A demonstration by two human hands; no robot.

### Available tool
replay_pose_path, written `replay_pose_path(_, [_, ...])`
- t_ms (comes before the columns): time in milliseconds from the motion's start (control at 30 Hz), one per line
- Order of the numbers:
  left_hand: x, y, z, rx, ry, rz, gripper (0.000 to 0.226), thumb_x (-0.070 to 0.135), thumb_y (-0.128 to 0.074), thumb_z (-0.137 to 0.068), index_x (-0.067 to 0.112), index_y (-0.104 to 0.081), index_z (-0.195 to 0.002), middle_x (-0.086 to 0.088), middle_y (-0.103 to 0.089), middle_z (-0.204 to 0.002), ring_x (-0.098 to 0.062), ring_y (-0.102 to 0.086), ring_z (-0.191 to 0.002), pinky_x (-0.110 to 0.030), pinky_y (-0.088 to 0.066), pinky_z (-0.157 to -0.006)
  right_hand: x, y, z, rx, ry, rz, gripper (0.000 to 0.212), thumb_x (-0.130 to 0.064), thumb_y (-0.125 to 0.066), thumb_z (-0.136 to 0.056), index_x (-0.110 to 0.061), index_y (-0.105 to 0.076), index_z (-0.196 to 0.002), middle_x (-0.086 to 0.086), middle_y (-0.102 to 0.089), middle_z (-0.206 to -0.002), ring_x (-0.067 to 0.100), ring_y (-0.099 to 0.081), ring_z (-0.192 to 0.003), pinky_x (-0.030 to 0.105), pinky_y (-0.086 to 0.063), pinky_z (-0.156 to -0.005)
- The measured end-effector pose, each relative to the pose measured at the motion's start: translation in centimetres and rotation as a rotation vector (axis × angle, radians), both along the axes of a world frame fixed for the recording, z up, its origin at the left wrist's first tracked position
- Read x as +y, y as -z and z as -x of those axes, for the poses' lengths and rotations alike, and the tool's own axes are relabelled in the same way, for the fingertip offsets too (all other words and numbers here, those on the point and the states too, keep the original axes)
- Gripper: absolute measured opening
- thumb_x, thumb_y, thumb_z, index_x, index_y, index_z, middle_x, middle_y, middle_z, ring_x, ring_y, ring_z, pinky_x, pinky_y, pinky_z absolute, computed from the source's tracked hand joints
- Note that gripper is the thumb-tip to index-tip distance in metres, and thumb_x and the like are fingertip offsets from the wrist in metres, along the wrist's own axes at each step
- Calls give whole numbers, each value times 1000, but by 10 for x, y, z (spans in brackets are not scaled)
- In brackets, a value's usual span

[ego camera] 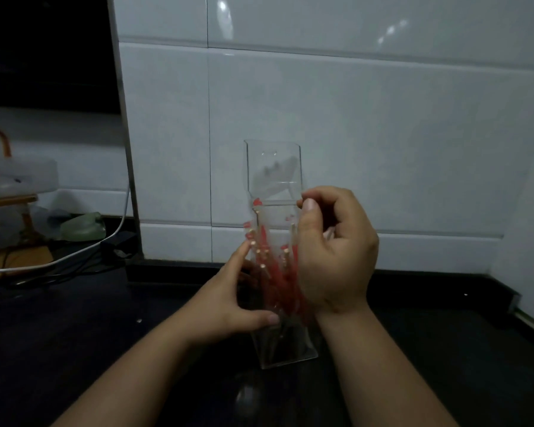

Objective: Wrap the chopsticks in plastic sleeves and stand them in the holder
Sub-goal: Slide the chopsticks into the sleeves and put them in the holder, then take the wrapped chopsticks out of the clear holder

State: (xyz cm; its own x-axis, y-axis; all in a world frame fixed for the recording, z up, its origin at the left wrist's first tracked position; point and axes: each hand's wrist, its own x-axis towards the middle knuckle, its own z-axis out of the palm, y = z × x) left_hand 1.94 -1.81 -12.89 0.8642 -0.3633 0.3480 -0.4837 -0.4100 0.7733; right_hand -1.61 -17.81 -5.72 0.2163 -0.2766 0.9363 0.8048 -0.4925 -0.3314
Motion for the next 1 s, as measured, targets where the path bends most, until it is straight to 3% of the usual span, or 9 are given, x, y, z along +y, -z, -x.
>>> replay_pose_path(167, [29,-9,0,73,19,-78,102,33,-91,-61,48,-28,-140,43,-58,-115,18,-52,-113,-5,-39,-95,-3,8,-12,-50,133,-32,11,-16,-52,-88,-12,-59,-80,-5,-54,-78,16,-50,-72,29,-43,-64])
replay_pose_path(300, [43,-17,-1,134,47,-95,92,33,-87,-54,49,-35,-127,48,-55,-112,20,-52,-111,1,-37,-87,-2,14,-25,248,37,-183,15,-32,-52,-89,-22,-55,-79,-3,-58,-79,18,-55,-74,36,-47,-66])
replay_pose_path(467, [52,-16,6,194,53,-41,104,62,-89,-38,43,-43,-129,37,-60,-119,10,-56,-116,-12,-43,-97,10,21,-26,665,-286,-289,39,-55,-43,-97,-21,-56,-84,0,-63,-77,6,-59,-70,23,-49,-64])
replay_pose_path(533, [43,-19,4,187,36,95,93,64,-85,-48,37,-50,-129,23,-67,-121,-1,-62,-115,-19,-48,-94,14,21,-25,728,-393,-327,55,-70,-36,-87,-20,-58,-90,6,-67,-83,17,-65,-78,34,-54,-73])
replay_pose_path(600, [38,-22,2,221,-22,307,87,58,-82,-65,19,-52,-137,-6,-65,-130,-29,-62,-119,-47,-50,-100,15,20,-27,759,-511,-393,59,-70,-35,-87,-17,-60,-93,3,-68,-76,14,-66,-72,37,-54,-69])
replay_pose_path(667, [33,-21,-1,173,-35,490,76,43,-76,-79,33,-42,-146,-14,-62,-131,-40,-64,-112,-60,-50,-95,17,19,-28,791,-573,-394,50,-58,-41,-97,-12,-60,-95,10,-68,-81,14,-65,-73,37,-56,-70])
replay_pose_path(800, [27,-22,2,23,-84,546,71,35,-68,-90,77,-27,-129,22,-47,-146,-26,-55,-129,-57,-46,-103,19,20,-30,825,-620,-263,22,-36,-60,-95,-23,-56,-112,3,-62,-107,11,-65,-86,22,-53,-66])
replay_pose_path(933, [20,-31,2,-99,-119,485,122,83,-75,-48,57,-11,-149,24,-40,-149,3,-51,-128,-21,-50,-97,22,19,-31,865,-833,-264,48,-38,-56,-97,-35,-39,-141,2,-65,-117,18,-71,-99,41,-59,-85])
replay_pose_path(1000, [16,-34,4,-103,-87,482,135,87,-74,-38,49,-11,-152,23,-45,-145,6,-53,-124,-15,-50,-93,22,17,-32,842,-851,-296,46,-40,-51,-98,-29,-42,-142,-5,-66,-110,8,-71,-93,33,-59,-78])
